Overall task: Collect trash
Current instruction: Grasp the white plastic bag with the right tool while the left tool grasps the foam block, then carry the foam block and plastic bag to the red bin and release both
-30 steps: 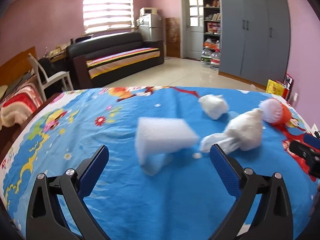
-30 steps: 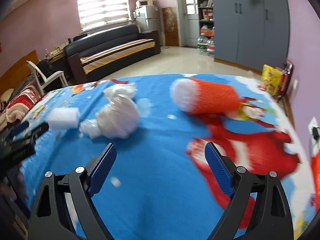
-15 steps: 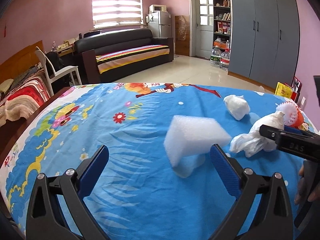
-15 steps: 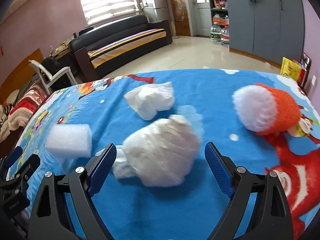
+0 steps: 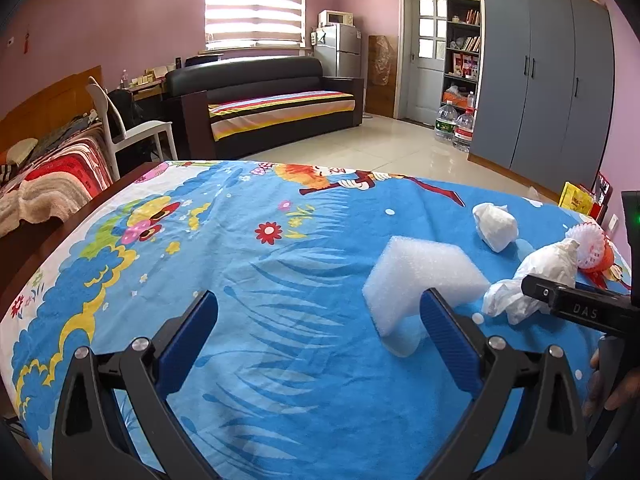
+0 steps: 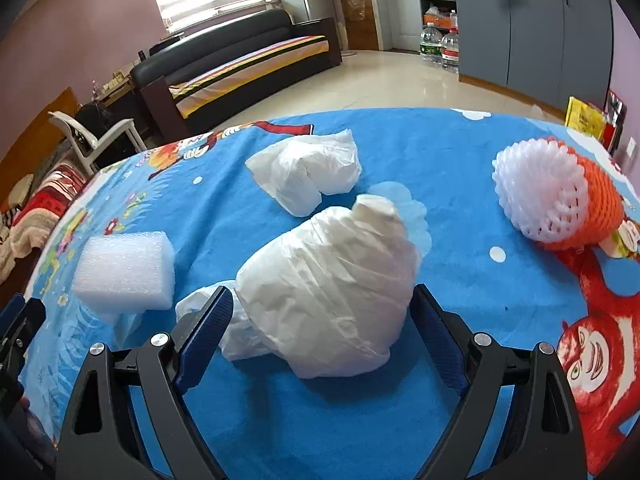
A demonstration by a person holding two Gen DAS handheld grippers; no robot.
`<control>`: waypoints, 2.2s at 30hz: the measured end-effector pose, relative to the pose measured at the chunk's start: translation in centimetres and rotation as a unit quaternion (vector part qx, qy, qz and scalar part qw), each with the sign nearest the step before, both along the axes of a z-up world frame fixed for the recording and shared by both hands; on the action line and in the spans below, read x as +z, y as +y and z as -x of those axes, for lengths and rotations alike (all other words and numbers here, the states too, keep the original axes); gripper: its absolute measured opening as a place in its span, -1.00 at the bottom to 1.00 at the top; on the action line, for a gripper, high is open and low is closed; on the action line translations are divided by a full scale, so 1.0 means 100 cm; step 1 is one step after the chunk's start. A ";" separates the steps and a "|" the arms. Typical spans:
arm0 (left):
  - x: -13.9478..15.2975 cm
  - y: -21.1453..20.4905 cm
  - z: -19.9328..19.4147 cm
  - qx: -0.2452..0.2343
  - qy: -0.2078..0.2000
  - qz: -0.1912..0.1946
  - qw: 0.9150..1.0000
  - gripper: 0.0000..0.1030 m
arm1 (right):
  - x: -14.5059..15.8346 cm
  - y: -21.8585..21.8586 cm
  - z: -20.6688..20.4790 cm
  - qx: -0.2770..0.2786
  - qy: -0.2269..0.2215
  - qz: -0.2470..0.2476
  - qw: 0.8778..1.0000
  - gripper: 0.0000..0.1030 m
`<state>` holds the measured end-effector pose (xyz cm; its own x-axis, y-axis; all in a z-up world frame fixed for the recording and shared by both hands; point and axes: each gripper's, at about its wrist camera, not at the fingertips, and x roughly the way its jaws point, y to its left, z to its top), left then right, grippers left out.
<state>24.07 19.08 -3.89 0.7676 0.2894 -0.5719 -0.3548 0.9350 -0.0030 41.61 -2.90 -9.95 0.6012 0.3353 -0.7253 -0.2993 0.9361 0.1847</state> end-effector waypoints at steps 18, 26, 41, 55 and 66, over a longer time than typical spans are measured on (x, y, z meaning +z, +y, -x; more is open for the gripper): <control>0.010 -0.017 -0.001 0.000 -0.010 0.004 1.000 0.90 | 0.014 -0.019 0.043 0.064 -0.043 0.029 0.997 -0.45; 0.000 -0.019 -0.034 -0.017 0.007 0.030 0.999 0.90 | 0.026 -0.031 0.063 0.080 -0.056 0.038 0.995 -0.45; -0.030 -0.050 -0.106 -0.057 0.077 0.028 0.995 0.89 | 0.034 -0.051 0.065 0.063 -0.061 0.019 0.996 -0.44; -0.014 -0.089 -0.067 -0.085 0.038 0.018 0.995 0.19 | 0.043 -0.106 0.098 0.032 -0.069 0.035 0.997 -0.44; 0.025 -0.205 -0.002 -0.175 -0.025 -0.063 0.982 0.12 | 0.065 -0.170 0.152 0.022 -0.111 0.054 0.992 -0.44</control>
<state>24.30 -1.39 -1.43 0.8590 0.0686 -0.5073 -0.0136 0.9937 0.1113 26.38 -19.89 -3.47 0.7360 0.2925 -0.6105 -0.3627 0.9319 0.0093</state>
